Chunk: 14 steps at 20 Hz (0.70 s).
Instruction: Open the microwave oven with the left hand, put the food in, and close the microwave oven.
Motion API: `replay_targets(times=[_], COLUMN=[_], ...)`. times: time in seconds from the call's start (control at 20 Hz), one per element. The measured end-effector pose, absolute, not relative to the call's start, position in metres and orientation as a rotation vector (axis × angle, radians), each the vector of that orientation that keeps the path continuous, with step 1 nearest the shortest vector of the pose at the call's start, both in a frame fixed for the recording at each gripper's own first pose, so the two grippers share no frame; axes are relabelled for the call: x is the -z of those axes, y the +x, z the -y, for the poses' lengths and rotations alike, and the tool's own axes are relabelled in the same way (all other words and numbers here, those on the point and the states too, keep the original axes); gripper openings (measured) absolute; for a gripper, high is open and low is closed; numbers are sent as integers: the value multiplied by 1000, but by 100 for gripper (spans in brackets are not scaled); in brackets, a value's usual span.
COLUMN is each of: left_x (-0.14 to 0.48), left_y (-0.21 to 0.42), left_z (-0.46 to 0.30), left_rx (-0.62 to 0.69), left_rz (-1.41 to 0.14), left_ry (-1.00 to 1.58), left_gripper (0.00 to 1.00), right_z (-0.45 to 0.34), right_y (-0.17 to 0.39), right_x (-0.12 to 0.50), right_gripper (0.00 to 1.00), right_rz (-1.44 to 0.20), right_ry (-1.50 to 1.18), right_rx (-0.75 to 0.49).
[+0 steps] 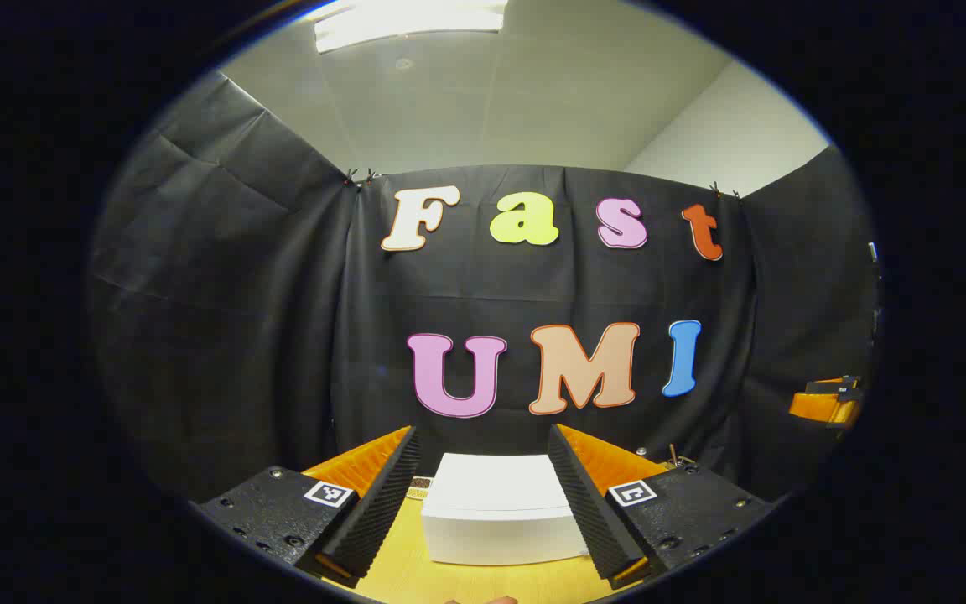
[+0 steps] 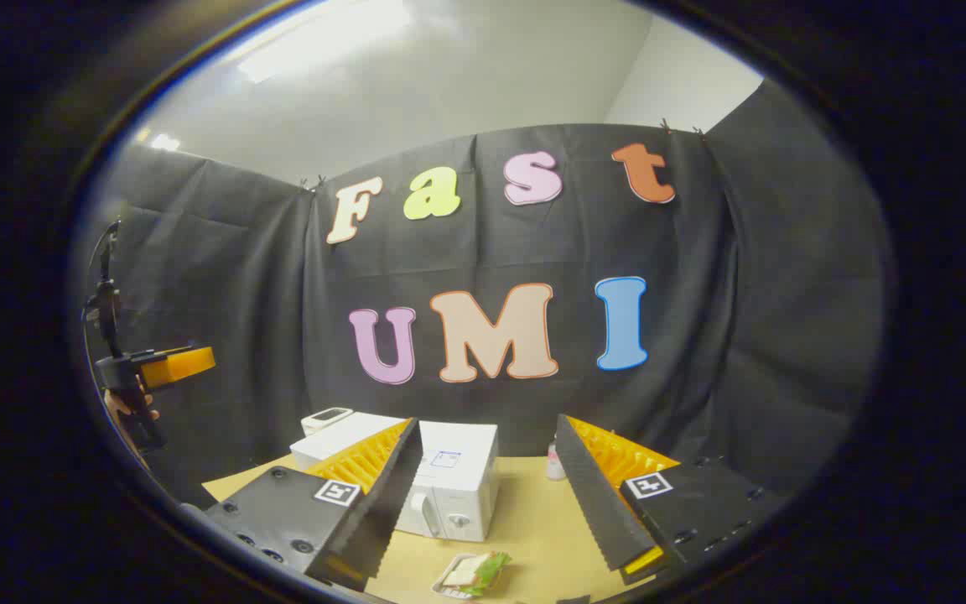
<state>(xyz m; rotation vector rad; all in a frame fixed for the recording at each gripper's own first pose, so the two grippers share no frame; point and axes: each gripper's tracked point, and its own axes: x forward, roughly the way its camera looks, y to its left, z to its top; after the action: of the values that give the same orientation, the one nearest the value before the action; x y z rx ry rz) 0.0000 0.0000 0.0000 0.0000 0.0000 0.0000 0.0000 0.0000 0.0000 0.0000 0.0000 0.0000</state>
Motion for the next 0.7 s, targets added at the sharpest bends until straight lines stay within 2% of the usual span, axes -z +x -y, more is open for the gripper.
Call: replay_targets(times=[0.05, 0.1, 0.4, 0.45, 0.55, 0.6, 0.7], left_x=[-1, 0, 7, 7, 10, 12, 17], left_y=[2, 7, 45, 50, 55, 59, 63], left_z=[0, 1, 4, 4, 5, 4, 5], left_rx=[4, 10, 38, 42, 45, 46, 47], left_rz=[4, 6, 6, 8, 6, 4, -6], left_ry=[2, 2, 6, 7, 11, 9, -1], left_gripper=[92, 95, 92, 95, 92, 95, 95], right_z=[2, 5, -1, -2, 0, -3, -5], right_y=[6, 12, 45, 51, 60, 63, 69], right_x=[-2, -4, 6, 6, 7, 10, 12], right_gripper=[89, 89, 89, 89, 89, 89, 89], right_rz=[0, 3, -31, -32, -32, -34, -36], right_ry=[-11, -23, -34, -32, -22, -15, -10], right_rx=[7, 17, -19, -20, -24, -35, -52])
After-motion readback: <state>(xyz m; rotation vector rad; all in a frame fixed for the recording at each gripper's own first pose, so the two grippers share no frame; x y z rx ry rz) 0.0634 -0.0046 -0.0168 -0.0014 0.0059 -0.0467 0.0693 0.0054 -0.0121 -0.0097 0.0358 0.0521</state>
